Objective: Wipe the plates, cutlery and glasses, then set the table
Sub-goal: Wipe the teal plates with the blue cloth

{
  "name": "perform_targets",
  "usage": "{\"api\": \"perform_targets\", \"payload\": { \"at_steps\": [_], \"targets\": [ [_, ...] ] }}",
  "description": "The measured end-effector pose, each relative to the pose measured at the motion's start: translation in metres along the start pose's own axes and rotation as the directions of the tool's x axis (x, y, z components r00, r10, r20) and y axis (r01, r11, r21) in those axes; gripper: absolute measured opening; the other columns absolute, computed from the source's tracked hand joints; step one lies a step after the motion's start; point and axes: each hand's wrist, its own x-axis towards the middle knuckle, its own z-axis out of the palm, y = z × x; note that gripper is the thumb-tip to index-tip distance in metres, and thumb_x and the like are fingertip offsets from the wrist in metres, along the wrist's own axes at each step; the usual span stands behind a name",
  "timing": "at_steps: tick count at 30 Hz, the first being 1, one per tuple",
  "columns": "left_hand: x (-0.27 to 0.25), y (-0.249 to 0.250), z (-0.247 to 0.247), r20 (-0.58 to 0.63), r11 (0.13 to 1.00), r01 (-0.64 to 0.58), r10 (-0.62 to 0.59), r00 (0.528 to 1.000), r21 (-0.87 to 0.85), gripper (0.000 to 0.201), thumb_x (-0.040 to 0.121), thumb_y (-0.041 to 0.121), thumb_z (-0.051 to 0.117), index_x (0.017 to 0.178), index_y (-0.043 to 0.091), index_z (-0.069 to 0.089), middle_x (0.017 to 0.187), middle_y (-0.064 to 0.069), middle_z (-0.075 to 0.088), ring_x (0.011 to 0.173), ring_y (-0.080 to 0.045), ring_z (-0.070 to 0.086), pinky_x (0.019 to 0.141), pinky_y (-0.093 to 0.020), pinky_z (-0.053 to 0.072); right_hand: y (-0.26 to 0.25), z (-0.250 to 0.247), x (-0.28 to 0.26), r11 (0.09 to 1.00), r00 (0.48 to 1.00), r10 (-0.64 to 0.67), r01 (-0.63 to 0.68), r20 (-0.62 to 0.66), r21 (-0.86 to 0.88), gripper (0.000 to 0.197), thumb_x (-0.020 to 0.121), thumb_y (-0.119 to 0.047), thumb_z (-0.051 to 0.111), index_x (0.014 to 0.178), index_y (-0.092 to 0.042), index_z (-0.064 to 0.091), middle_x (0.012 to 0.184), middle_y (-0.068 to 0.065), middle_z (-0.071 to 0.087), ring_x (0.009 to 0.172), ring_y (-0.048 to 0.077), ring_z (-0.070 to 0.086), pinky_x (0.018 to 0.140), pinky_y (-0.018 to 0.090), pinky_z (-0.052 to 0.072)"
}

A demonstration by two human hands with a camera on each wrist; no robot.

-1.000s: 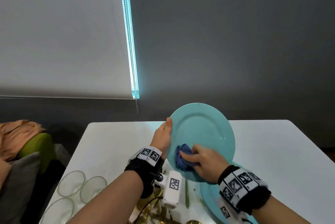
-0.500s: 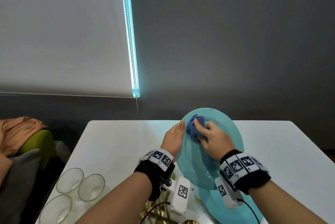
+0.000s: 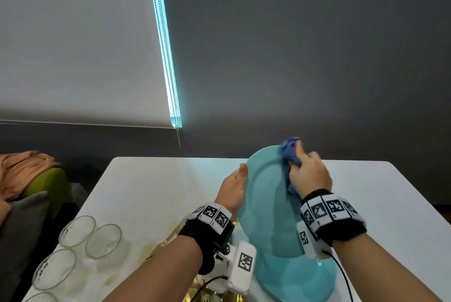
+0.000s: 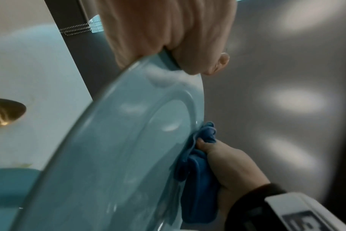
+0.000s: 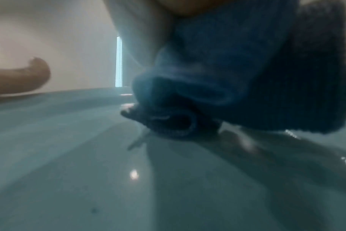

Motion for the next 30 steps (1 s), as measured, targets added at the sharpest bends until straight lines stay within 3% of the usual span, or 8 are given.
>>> {"api": "perform_targets", "payload": {
  "at_steps": [2, 6, 11, 15, 19, 21, 27, 30],
  "targets": [
    [0.002, -0.004, 0.013, -0.001, 1.0, -0.02, 0.02, 1.0, 0.02, 0.042, 0.091, 0.054, 0.033, 0.092, 0.027, 0.065, 0.105, -0.006, 0.07, 0.102, -0.029, 0.066, 0.092, -0.044, 0.053, 0.003, -0.005, 0.0, 0.998, 0.998, 0.057, -0.057, -0.019, -0.001, 0.056, 0.093, -0.018, 0.045, 0.144, -0.033, 0.029, 0.118, 0.015, 0.047, 0.101, 0.036, 0.055, 0.08, 0.038, 0.044],
    [0.004, -0.019, 0.029, -0.026, 1.0, -0.013, 0.012, 1.0, -0.026, 0.053, 0.081, 0.067, 0.042, 0.093, 0.023, 0.068, 0.109, -0.014, 0.07, 0.106, -0.034, 0.064, 0.095, -0.051, 0.05, 0.01, 0.01, -0.017, 0.951, 0.944, -0.304, 0.308, 0.128, -0.012, 0.055, 0.09, -0.019, 0.049, 0.139, -0.039, 0.037, 0.115, 0.009, 0.051, 0.1, 0.033, 0.056, 0.08, 0.038, 0.046],
    [0.006, -0.021, 0.048, -0.045, 1.0, -0.012, 0.013, 0.999, 0.017, 0.049, 0.082, 0.069, 0.036, 0.085, 0.034, 0.07, 0.107, -0.007, 0.071, 0.105, -0.029, 0.066, 0.094, -0.051, 0.05, 0.042, -0.018, 0.013, 0.997, 0.997, 0.072, -0.072, 0.015, -0.03, 0.056, 0.092, -0.015, 0.043, 0.144, -0.032, 0.031, 0.122, 0.015, 0.046, 0.106, 0.036, 0.053, 0.083, 0.038, 0.045],
    [0.005, -0.015, 0.058, -0.079, 0.999, -0.001, -0.002, 0.997, -0.038, 0.041, 0.092, 0.051, 0.035, 0.093, 0.025, 0.067, 0.109, -0.012, 0.07, 0.107, -0.032, 0.064, 0.095, -0.05, 0.05, 0.039, -0.004, -0.008, 0.956, 0.942, -0.288, 0.294, 0.17, -0.01, 0.052, 0.091, -0.019, 0.047, 0.14, -0.037, 0.038, 0.12, 0.007, 0.051, 0.108, 0.031, 0.054, 0.085, 0.036, 0.045],
    [0.009, -0.017, 0.068, -0.069, 1.0, -0.031, 0.031, 0.997, -0.002, 0.042, 0.091, 0.055, 0.035, 0.089, 0.027, 0.067, 0.106, -0.009, 0.07, 0.106, -0.029, 0.065, 0.095, -0.049, 0.05, 0.052, -0.022, 0.017, 0.996, 0.998, -0.061, 0.059, 0.028, 0.072, 0.055, 0.091, -0.015, 0.046, 0.14, -0.037, 0.037, 0.117, 0.013, 0.05, 0.107, 0.034, 0.052, 0.084, 0.037, 0.043],
    [0.014, -0.017, 0.078, -0.058, 0.999, -0.028, 0.029, 0.998, 0.016, 0.052, 0.081, 0.067, 0.037, 0.088, 0.025, 0.067, 0.109, -0.015, 0.069, 0.107, -0.033, 0.064, 0.095, -0.051, 0.05, 0.046, -0.022, 0.009, 0.994, 0.997, -0.077, 0.076, 0.008, 0.073, 0.055, 0.092, -0.017, 0.046, 0.142, -0.037, 0.033, 0.118, 0.012, 0.048, 0.103, 0.033, 0.053, 0.081, 0.036, 0.043],
    [0.028, -0.027, 0.083, -0.059, 0.971, 0.174, -0.185, 0.981, -0.164, 0.094, 0.057, 0.085, 0.041, 0.107, 0.01, 0.068, 0.112, -0.022, 0.067, 0.107, -0.036, 0.063, 0.098, -0.051, 0.048, 0.05, 0.007, -0.039, 0.896, 0.877, -0.441, 0.419, 0.191, 0.144, 0.054, 0.085, -0.025, 0.043, 0.137, -0.04, 0.041, 0.101, 0.009, 0.052, 0.08, 0.032, 0.057, 0.063, 0.035, 0.044],
    [0.025, -0.032, 0.08, -0.039, 0.959, 0.198, -0.21, 0.977, -0.202, 0.086, 0.07, 0.078, 0.042, 0.118, 0.009, 0.063, 0.116, -0.019, 0.066, 0.11, -0.035, 0.062, 0.101, -0.052, 0.045, 0.075, 0.005, -0.044, 0.825, 0.751, -0.558, 0.548, 0.354, 0.137, 0.054, 0.081, -0.031, 0.036, 0.132, -0.041, 0.047, 0.101, 0.009, 0.056, 0.08, 0.034, 0.06, 0.062, 0.034, 0.044]
  ]
}}
